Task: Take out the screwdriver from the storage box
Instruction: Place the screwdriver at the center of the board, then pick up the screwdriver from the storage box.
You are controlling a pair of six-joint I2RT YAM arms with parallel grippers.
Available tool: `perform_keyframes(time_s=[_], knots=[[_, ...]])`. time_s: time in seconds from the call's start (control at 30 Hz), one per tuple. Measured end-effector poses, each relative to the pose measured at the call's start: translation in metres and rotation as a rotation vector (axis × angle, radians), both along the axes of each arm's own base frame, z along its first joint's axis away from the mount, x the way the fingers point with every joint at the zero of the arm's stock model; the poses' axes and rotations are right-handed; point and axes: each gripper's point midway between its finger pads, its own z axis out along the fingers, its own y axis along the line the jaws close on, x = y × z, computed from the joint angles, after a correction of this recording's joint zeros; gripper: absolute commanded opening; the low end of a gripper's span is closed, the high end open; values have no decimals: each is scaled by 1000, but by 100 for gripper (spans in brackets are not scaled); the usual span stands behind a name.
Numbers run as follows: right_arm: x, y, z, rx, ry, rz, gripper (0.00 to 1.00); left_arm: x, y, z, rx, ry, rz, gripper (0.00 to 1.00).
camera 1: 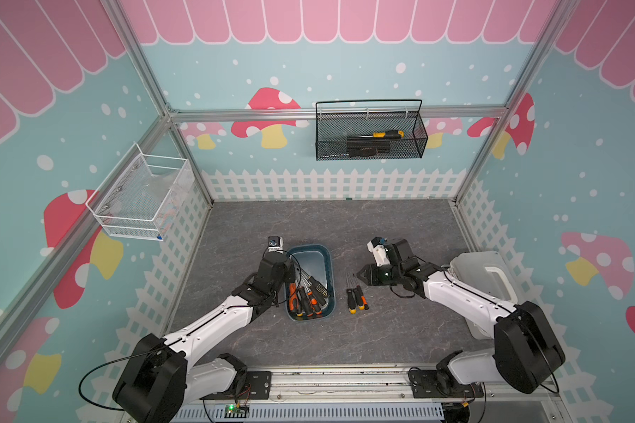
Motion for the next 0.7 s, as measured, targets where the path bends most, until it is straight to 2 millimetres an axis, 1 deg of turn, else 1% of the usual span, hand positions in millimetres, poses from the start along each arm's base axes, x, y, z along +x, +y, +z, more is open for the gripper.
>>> perform_keyframes(time_s=[0.07, 0.13, 0.2, 0.23, 0.3, 0.43, 0.5, 0.6, 0.7], knots=[[-5, 21, 25, -15, -72, 64, 34, 0, 0, 0, -5, 1, 3, 0], [-12, 43, 45, -27, -142, 130, 37, 0, 0, 0, -9, 1, 5, 0], [-18, 60, 55, -36, -186, 187, 40, 0, -1, 0, -14, 2, 3, 0], [-19, 66, 55, -44, -198, 211, 42, 0, -1, 0, -15, 2, 1, 0], [-18, 75, 48, -69, -203, 243, 44, 0, -1, 0, -16, 2, 0, 0], [-17, 87, 23, -137, -182, 301, 46, 0, -2, 0, -16, 3, 0, 0], [-19, 94, 14, -160, -174, 332, 48, 0, -2, 0, -17, 3, -2, 0], [-22, 105, 7, -179, -179, 377, 50, 0, -3, 0, -20, 2, -6, 0], [-22, 115, 4, -187, -188, 406, 50, 0, -4, 0, -22, 3, -9, 0]])
